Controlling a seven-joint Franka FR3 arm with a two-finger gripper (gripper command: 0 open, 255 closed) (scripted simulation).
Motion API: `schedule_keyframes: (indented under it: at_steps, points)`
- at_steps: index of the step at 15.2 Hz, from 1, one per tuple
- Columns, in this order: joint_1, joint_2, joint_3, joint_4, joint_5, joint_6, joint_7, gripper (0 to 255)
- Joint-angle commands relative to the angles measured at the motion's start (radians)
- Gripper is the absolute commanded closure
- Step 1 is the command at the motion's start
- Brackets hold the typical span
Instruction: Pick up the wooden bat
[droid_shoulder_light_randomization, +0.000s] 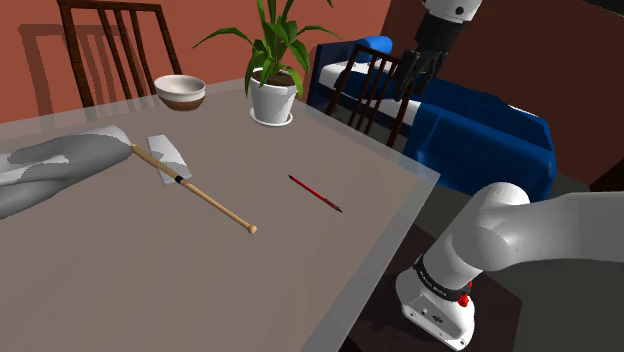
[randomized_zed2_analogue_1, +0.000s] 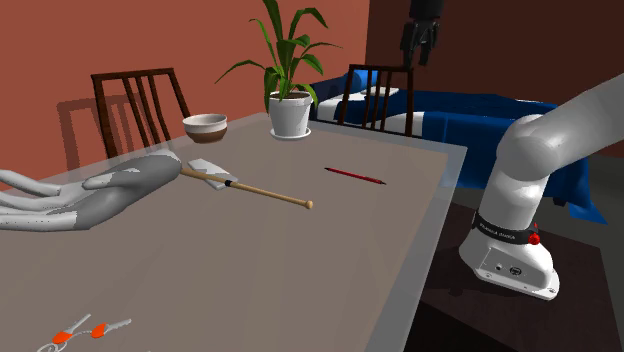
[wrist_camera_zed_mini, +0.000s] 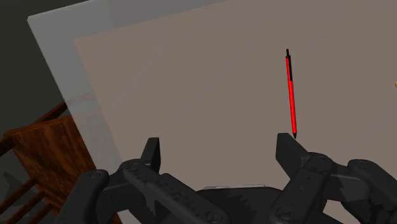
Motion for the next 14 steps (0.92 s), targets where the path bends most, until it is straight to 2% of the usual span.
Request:
schedule_keyframes:
  at_steps: [1,8,14]
  points:
    - [0.000,0.000,0.000,0.000,0.000,0.000,0.000,0]
    - [0.054,0.125,0.083,-0.041,0.078,0.157,0.063,0]
    - [0.097,0.266,0.155,-0.035,0.130,0.288,0.111,0]
